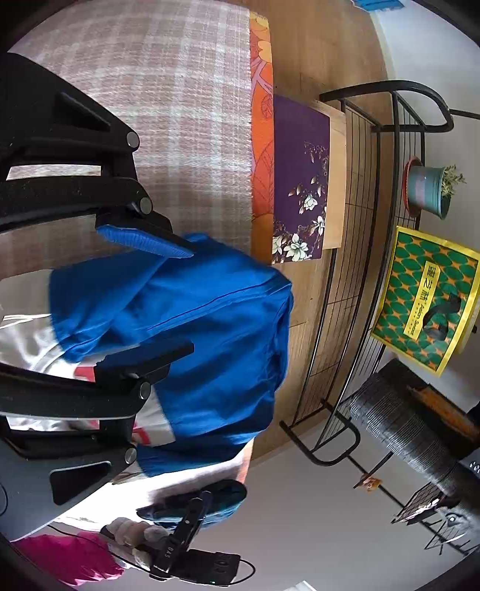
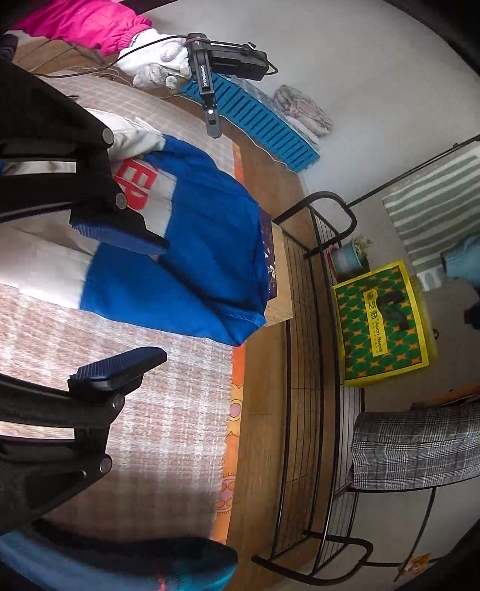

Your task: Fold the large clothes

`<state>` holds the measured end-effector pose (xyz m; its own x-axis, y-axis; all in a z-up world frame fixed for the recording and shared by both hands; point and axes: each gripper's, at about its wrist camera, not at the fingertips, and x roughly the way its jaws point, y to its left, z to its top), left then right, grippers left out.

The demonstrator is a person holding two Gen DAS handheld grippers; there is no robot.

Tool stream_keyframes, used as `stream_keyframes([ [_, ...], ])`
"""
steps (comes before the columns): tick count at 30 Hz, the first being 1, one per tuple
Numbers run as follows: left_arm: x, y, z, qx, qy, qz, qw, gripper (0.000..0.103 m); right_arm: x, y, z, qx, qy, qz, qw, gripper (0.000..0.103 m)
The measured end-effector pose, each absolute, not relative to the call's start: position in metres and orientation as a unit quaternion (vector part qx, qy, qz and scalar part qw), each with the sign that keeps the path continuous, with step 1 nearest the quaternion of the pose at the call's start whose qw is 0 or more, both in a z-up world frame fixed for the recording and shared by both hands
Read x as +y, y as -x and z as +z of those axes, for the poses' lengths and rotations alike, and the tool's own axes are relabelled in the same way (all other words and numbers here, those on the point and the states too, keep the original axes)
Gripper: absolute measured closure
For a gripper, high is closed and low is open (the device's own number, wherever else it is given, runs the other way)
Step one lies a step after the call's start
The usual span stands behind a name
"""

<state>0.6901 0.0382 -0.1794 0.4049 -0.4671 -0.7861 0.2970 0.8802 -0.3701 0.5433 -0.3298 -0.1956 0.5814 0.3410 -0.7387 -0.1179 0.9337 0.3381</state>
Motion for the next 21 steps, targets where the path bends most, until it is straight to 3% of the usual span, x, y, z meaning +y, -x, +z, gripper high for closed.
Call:
stream_keyframes([
  [13, 0.015, -0.759, -0.229, 0.522, 0.107, -0.252, 0.808, 0.057, -0.345, -0.639, -0.257, 0.449, -0.205, 0.149, 0.857, 0.05],
  [16, 0.004, -0.757, -0.231, 0.515, 0.086, -0.253, 0.815, 0.057, -0.334, -0.649, -0.263, 0.456, -0.193, 0.15, 0.856, 0.06],
  [17, 0.002, -0.756, -0.231, 0.51, 0.079, -0.249, 0.82, 0.061, -0.329, -0.651, -0.264, 0.457, -0.188, 0.151, 0.856, 0.066],
  [18, -0.001, -0.756, -0.231, 0.506, 0.073, -0.246, 0.823, 0.078, -0.325, -0.652, -0.264, 0.459, -0.181, 0.15, 0.857, 0.073],
  [19, -0.004, -0.755, -0.231, 0.504, 0.069, -0.244, 0.825, 0.088, -0.319, -0.652, -0.264, 0.46, -0.172, 0.148, 0.858, 0.077],
  [20, -0.006, -0.754, -0.23, 0.502, 0.065, -0.243, 0.827, 0.096, -0.314, -0.652, -0.262, 0.461, -0.161, 0.147, 0.86, 0.086],
  [21, -0.008, -0.751, -0.228, 0.496, 0.059, -0.242, 0.832, 0.097, -0.308, -0.651, -0.26, 0.462, -0.147, 0.147, 0.862, 0.094],
])
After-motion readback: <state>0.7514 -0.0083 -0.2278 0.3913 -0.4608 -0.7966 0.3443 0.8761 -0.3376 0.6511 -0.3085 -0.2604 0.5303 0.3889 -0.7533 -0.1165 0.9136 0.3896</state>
